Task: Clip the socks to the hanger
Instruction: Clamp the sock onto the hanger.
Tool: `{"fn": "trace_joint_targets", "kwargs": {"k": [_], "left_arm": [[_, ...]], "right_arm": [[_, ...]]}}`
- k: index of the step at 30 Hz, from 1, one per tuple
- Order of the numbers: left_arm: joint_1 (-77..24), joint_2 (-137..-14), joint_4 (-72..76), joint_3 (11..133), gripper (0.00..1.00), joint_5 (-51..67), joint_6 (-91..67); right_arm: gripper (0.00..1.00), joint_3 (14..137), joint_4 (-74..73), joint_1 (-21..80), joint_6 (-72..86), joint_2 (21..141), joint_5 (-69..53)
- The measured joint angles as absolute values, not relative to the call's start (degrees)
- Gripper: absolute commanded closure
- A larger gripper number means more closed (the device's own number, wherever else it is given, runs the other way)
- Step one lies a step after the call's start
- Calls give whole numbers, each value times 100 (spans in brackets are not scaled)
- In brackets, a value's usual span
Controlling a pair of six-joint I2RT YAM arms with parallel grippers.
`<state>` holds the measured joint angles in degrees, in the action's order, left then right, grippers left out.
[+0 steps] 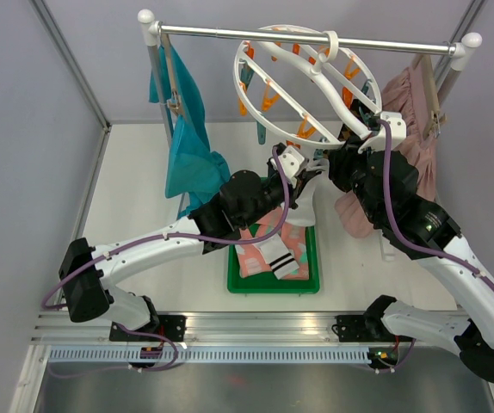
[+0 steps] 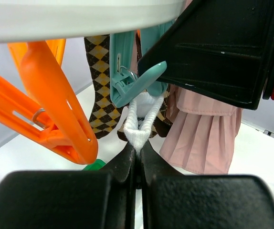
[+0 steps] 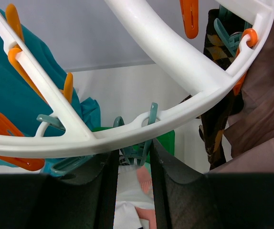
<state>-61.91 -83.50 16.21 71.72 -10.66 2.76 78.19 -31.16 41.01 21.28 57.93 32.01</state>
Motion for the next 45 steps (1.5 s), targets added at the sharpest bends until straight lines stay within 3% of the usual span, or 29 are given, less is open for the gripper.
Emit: {"fn": "trace_joint_targets", "kwargs": {"k": [19,45], "left_arm": [[-6191,-8346,1728,7074,98,-1105,279],[-6403,-8595,3225,6460,98,-1664,279]], "right_arm": [[100,7876,-3188,4101,2130,5824,3284],[100,7863,-3181,4101,2574,5824,3586]]}}
